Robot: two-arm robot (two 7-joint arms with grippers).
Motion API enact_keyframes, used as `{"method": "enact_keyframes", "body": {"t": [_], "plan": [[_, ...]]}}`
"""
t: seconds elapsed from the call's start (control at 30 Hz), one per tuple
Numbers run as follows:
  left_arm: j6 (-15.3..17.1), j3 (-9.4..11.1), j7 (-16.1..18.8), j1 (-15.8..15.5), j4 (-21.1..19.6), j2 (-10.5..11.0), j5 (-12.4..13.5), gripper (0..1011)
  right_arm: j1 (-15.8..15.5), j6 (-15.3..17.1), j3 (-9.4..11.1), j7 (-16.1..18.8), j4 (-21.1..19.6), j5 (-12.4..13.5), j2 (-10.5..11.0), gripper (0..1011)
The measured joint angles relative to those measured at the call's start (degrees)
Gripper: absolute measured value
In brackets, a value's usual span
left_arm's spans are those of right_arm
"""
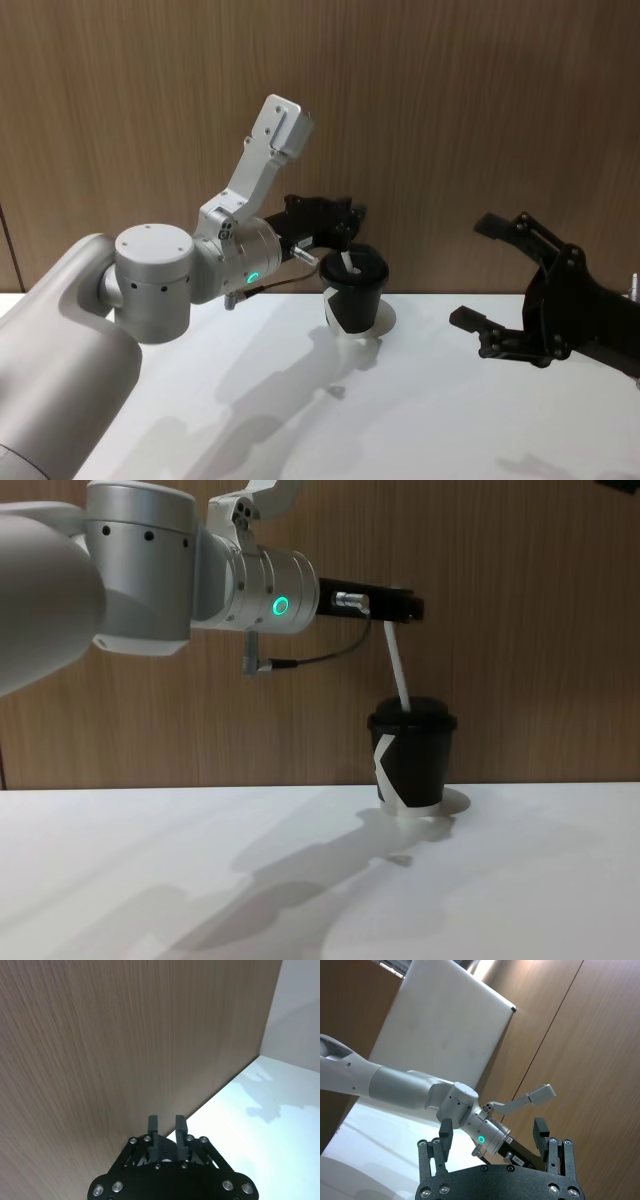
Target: Pick up the straw with one hand, pass it to the other hand, and insert it into the cup.
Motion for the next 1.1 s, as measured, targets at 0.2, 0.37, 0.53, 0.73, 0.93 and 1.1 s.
{"method": "enact_keyframes", "body": {"t": [0.2, 0.37, 0.53, 0.73, 0.93, 1.1], "plan": [[0.4, -0.3, -0.6, -0.4, 0.9, -0.4, -0.5, 361, 0.0, 0.0, 0.0, 0.0, 0.0, 0.0, 0.0, 1001], [0.6, -0.5, -0.9, -0.7, 1.4, -0.6, -0.7, 534, 0.0, 0.0, 0.0, 0.0, 0.0, 0.0, 0.0, 1001], [0.8, -0.6, -1.1, -0.8, 1.6, -0.7, -0.9, 695, 0.0, 0.0, 0.0, 0.0, 0.0, 0.0, 0.0, 1001], [0.6, -0.8, -1.0, -0.2, 0.7, -0.5, -0.9, 871, -0.2, 0.0, 0.1, -0.4, -0.1, 0.0, 0.3, 1001], [-1.3, -1.2, -0.7, 2.4, -2.7, 0.8, -0.7, 999, 0.0, 1.2, -0.4, -3.2, -0.5, -1.6, 0.1, 1001], [-3.6, -1.8, -0.2, 5.3, -6.5, 2.2, -0.4, 1000, 1.7, 3.6, -2.1, -6.5, -0.1, -3.8, -1.5, 1001]]}}
